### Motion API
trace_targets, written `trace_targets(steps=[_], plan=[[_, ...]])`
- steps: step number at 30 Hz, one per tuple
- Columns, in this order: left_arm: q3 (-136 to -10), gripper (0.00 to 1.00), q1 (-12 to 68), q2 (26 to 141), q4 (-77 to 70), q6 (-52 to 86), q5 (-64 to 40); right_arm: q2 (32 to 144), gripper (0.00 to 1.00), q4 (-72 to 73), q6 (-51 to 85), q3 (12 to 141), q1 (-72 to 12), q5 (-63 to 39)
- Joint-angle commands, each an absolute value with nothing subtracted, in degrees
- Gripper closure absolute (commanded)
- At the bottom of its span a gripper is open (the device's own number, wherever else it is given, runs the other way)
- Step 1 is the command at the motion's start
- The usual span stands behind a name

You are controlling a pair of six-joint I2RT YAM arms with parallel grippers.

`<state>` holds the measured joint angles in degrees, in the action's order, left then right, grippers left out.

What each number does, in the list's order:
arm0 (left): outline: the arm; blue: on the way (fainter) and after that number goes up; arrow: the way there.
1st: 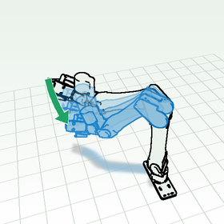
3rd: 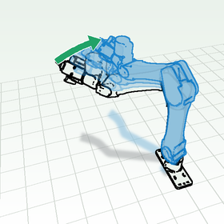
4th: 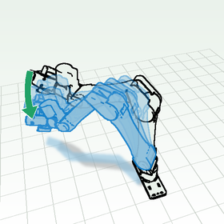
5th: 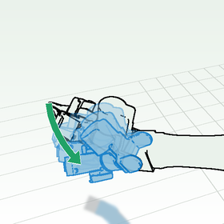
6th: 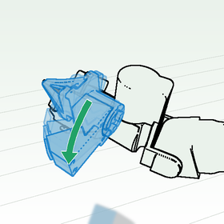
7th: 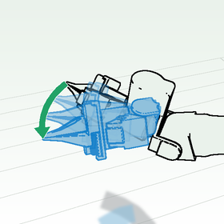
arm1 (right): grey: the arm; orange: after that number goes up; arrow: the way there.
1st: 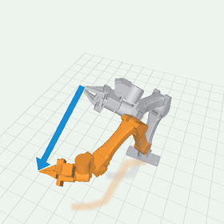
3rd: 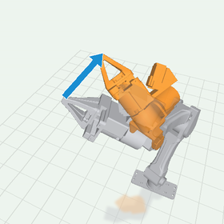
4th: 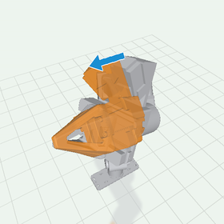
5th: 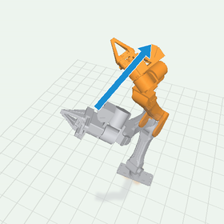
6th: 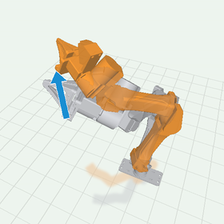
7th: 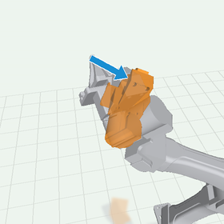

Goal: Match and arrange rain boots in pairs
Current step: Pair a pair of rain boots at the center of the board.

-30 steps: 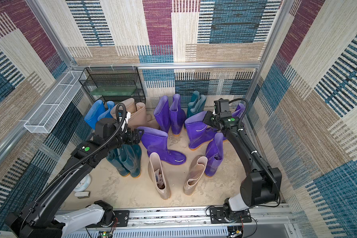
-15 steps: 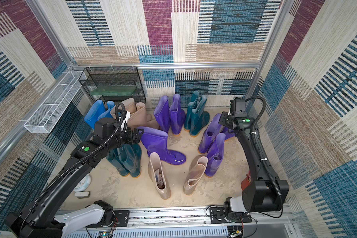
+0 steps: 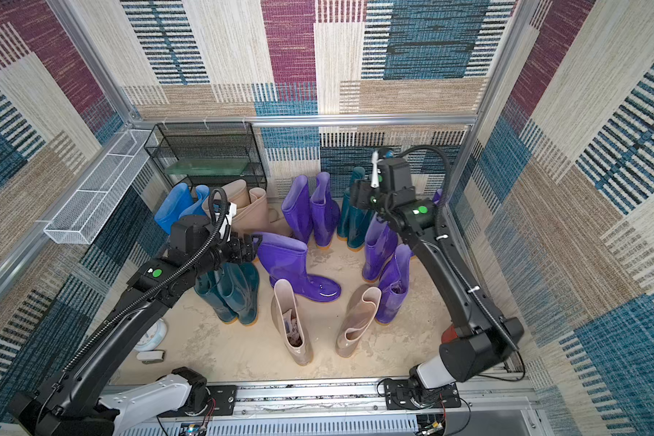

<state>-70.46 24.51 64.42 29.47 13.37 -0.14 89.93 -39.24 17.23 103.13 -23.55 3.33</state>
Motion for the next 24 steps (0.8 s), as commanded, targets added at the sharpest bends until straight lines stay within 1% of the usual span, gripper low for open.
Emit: trace_targets(steps=[1,3,6,8,11,13,16,18,20,24], plan=[[-72.36,0.18,24.35,64.92,29.92,12.98,1.51,97.23,0.2,-36.65,18.08,108.22,-28.02,1.98],[-73.49,0.18,24.22,65.18,30.47,13.21,2.17,102.24,0.17,-36.47,17.56,111.91,-29.64,2.23],[-75.49,0.18,24.05,66.71,30.71,13.71,0.9,110.13,0.16,-39.49,18.85,118.57,-29.66,0.2],[-79.25,0.18,23.99,70.74,32.43,12.71,-2.54,115.22,0.16,-44.37,19.25,125.35,-29.75,0.17],[-88.13,0.19,23.99,79.17,36.71,11.25,-6.11,118.7,0.16,-48.19,18.5,129.97,-29.84,0.56],[-93.18,0.18,23.98,84.78,37.96,11.05,-7.88,117.96,0.16,-48.18,17.96,128.33,-29.84,0.38],[-102.06,0.18,24.14,93.62,41.29,10.02,-10.14,115.01,0.15,-45.64,17.31,122.14,-29.8,-0.02],[-108.05,0.17,24.2,99.53,43.94,9.46,-9.38,113.8,0.15,-44.3,17.09,119.23,-29.49,0.21],[-113.54,0.16,24.22,104.95,45.35,8.63,-9.75,113.73,0.18,-43.87,17.13,118.41,-28.98,0.48],[-127.47,0.16,24.45,116.27,50.82,7.82,-9.48,115.45,0.32,-44.22,16.94,120.59,-27.19,-2.16]])
